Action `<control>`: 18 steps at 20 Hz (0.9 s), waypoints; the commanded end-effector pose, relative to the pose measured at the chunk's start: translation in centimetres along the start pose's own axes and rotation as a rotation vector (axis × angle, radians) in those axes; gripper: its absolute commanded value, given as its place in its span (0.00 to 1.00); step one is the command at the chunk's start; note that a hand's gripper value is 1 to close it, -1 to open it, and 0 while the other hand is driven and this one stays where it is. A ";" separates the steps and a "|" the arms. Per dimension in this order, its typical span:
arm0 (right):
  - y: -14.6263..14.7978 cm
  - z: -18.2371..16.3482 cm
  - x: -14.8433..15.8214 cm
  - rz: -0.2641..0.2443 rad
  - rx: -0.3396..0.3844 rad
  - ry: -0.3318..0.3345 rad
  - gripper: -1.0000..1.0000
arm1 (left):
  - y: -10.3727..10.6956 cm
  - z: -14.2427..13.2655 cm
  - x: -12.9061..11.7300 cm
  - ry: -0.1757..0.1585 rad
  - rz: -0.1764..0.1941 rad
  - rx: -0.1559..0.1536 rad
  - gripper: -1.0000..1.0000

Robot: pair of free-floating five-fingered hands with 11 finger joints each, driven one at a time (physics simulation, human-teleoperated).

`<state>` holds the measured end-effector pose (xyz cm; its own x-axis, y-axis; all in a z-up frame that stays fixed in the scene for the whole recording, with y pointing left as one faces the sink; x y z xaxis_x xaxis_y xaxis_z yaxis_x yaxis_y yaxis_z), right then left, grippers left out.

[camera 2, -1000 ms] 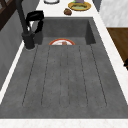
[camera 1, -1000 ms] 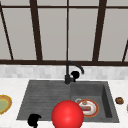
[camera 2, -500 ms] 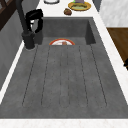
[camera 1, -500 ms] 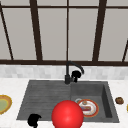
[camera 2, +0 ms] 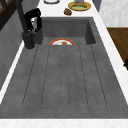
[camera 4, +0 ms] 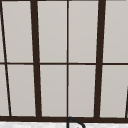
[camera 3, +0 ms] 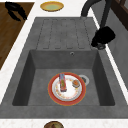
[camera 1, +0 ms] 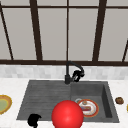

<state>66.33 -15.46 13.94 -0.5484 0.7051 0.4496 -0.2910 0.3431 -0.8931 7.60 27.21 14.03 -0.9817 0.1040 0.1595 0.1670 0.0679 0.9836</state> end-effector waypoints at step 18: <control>1.3 0.6 -4.1 -0.242 -0.010 -0.062 1.00 | 0.0 0.0 0.0 0.000 0.000 0.000 0.50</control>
<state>67.75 -17.46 12.69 -0.5846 0.5410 0.6046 -0.4107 0.4453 -0.7956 7.60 27.21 14.03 -0.9817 0.1040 0.1595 0.1670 0.0679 0.9836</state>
